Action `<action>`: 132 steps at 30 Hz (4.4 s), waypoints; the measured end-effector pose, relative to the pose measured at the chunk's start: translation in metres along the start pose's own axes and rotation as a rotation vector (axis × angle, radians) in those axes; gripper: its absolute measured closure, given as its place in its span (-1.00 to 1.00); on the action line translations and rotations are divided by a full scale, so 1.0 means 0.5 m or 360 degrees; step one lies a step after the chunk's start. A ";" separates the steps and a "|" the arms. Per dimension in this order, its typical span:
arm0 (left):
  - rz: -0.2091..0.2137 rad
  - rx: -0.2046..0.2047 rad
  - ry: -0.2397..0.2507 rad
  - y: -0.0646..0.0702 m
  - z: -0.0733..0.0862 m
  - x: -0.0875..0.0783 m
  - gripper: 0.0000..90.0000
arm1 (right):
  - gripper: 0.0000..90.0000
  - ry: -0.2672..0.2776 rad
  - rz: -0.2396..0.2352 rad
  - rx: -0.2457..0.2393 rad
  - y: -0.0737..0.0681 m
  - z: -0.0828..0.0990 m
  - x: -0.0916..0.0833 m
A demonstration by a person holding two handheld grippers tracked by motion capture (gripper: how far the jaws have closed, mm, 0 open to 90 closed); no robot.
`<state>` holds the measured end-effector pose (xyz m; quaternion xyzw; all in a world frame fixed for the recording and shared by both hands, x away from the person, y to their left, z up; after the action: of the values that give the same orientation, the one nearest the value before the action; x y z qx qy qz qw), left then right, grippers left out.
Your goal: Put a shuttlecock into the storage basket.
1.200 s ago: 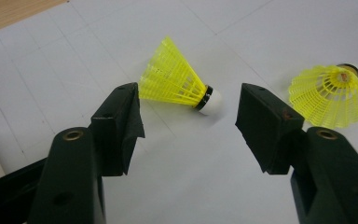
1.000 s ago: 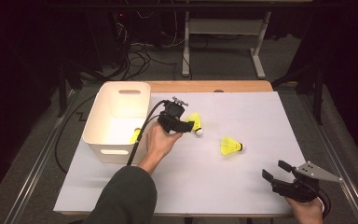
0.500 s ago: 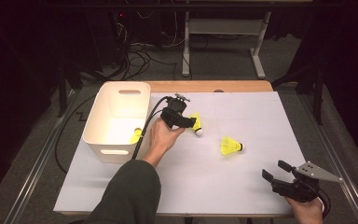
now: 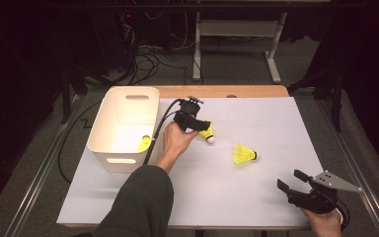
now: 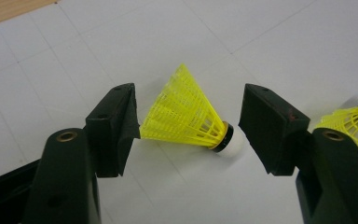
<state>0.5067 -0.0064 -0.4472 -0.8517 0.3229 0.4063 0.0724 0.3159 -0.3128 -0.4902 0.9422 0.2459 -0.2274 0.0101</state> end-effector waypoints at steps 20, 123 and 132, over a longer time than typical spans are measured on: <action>0.0020 -0.0032 -0.0004 -0.017 -0.002 0.035 -0.13 | -0.47 -0.0003 -0.0002 0.0000 0.000 0.000 0.001; 0.0151 0.0057 -0.0107 0.023 0.012 0.030 0.98 | -0.46 -0.0008 -0.0004 -0.0008 -0.001 0.001 0.002; 0.0154 0.0063 -0.0101 0.023 0.011 0.021 0.98 | -0.46 -0.0011 -0.0002 -0.0008 -0.001 0.001 0.002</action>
<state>0.5010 -0.0185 -0.4568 -0.8201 0.3691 0.4298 0.0798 0.3164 -0.3119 -0.4910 0.9412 0.2471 -0.2299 0.0131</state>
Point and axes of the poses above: each handheld gripper's, and its own axes: x roughly forward along the jaws, z roughly out of its underside, y roughly to its right, the point moved 7 cm from there along x, roughly forward along the jaws, and after that the axes turned 2 degrees about y, right-handed, at the moved point
